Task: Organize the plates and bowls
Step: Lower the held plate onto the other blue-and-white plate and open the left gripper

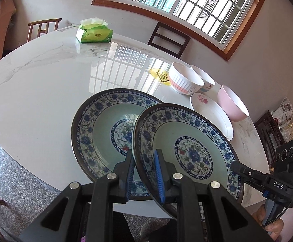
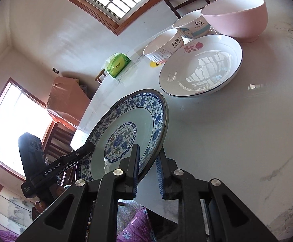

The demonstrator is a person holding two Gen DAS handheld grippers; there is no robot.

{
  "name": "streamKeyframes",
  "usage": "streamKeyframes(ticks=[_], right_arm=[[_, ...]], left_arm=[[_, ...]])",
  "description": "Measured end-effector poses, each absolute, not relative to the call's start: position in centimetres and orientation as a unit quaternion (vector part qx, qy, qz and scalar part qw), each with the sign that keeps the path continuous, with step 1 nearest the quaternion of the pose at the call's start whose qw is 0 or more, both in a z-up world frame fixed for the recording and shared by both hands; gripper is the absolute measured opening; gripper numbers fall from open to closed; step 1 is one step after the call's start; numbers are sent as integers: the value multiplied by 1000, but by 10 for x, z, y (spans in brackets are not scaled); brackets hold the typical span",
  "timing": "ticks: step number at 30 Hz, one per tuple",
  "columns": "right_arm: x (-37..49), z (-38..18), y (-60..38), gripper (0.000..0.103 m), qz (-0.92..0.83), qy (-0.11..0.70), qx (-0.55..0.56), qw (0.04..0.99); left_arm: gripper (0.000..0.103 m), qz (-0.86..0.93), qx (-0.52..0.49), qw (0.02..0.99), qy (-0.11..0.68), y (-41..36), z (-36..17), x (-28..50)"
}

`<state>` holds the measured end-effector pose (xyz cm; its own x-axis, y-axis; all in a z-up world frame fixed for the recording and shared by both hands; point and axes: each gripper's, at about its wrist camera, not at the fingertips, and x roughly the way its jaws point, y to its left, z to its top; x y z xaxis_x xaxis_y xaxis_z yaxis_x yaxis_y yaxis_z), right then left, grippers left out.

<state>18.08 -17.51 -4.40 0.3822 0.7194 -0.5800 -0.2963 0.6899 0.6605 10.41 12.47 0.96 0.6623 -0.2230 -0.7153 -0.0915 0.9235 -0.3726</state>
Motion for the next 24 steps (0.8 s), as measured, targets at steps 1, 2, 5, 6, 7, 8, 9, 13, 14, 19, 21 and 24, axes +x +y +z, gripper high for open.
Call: streamKeyframes(ticks=[1, 2, 5, 6, 7, 8, 9, 13, 14, 19, 21, 24], right_arm=[[183, -44, -170, 18, 320, 457, 230, 798], [186, -43, -166, 18, 321, 458, 227, 797], [192, -44, -152, 18, 324, 463, 221, 795], [194, -45, -149, 18, 324, 465, 220, 794], [196, -46, -146, 18, 324, 467, 218, 793], [198, -46, -143, 18, 325, 468, 216, 793], [199, -46, -140, 17, 325, 469, 214, 793], [201, -44, -128, 18, 327, 471, 202, 794], [202, -43, -125, 18, 327, 471, 201, 794], [205, -41, -113, 18, 329, 474, 187, 795], [205, -42, -109, 18, 329, 475, 183, 795], [205, -43, -103, 18, 328, 477, 175, 796]], left_arm=[[20, -34, -194, 891, 409, 128, 9, 105], [20, -31, -195, 891, 409, 132, 9, 106], [20, -24, -198, 890, 410, 141, 7, 108], [20, -21, -198, 890, 410, 144, 5, 110], [20, -18, -199, 890, 410, 147, 4, 111], [20, -16, -201, 889, 410, 151, 3, 112], [20, -15, -204, 889, 411, 154, 2, 113], [20, -7, -207, 888, 409, 163, -1, 115], [20, -4, -208, 889, 409, 165, -2, 116], [20, 7, -210, 889, 407, 175, -5, 118], [20, 11, -211, 889, 407, 178, -7, 119], [20, 15, -211, 889, 407, 182, -9, 120]])
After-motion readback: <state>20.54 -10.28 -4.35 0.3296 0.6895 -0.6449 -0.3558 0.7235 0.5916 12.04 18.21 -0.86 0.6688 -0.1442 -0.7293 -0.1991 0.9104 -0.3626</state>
